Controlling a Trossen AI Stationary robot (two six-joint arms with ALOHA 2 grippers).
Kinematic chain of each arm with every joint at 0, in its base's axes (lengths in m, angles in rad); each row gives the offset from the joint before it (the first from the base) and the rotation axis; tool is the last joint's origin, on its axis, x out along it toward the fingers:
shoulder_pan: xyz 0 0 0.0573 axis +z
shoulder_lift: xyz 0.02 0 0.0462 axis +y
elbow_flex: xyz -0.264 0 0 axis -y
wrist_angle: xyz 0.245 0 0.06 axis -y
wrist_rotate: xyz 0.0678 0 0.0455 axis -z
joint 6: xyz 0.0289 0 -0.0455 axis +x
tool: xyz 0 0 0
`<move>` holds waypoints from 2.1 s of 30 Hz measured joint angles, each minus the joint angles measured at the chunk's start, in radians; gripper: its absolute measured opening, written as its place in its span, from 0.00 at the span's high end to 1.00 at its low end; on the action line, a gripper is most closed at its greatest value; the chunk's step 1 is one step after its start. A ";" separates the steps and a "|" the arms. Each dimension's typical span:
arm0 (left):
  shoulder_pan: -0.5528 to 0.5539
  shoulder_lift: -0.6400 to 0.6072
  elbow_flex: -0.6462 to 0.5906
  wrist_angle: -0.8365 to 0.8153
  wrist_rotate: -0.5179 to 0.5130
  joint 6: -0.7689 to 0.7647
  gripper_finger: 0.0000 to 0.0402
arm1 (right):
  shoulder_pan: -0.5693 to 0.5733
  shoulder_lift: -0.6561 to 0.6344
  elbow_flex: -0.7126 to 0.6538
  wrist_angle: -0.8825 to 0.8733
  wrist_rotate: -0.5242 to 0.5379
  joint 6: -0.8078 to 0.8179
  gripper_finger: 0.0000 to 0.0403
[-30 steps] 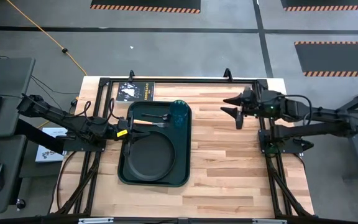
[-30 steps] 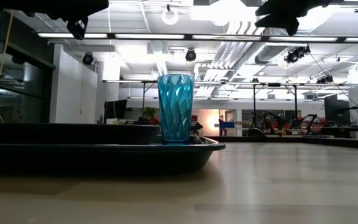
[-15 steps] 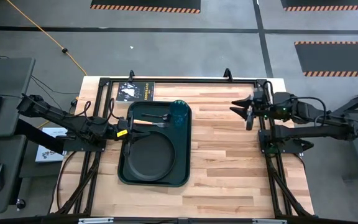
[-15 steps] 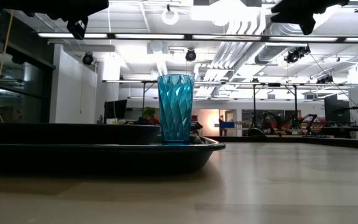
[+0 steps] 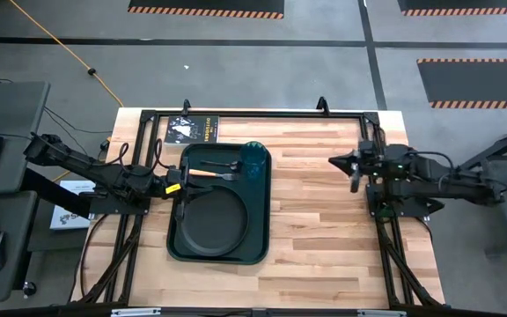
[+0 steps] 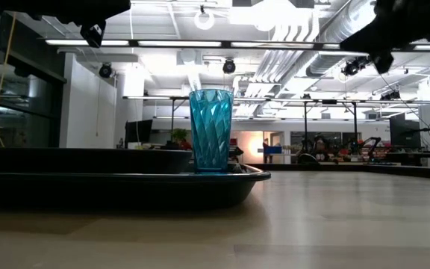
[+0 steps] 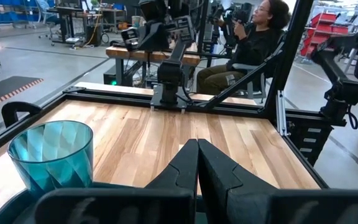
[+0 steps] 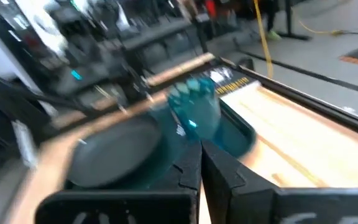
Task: Pick and place plate/cup/fork/spoon on tray
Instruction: Return to Home Position
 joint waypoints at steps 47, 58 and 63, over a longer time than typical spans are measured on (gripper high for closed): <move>0.179 -0.527 -0.283 -0.079 0.216 0.077 1.00 | 0.264 -0.331 -0.423 0.351 0.136 -0.046 1.00; 0.350 -0.693 -0.379 -0.167 0.348 0.046 1.00 | 0.264 -0.331 -0.423 0.348 0.111 -0.090 1.00; 0.361 -0.694 -0.379 -0.218 0.428 0.024 1.00 | 0.264 -0.331 -0.424 0.347 0.110 -0.141 1.00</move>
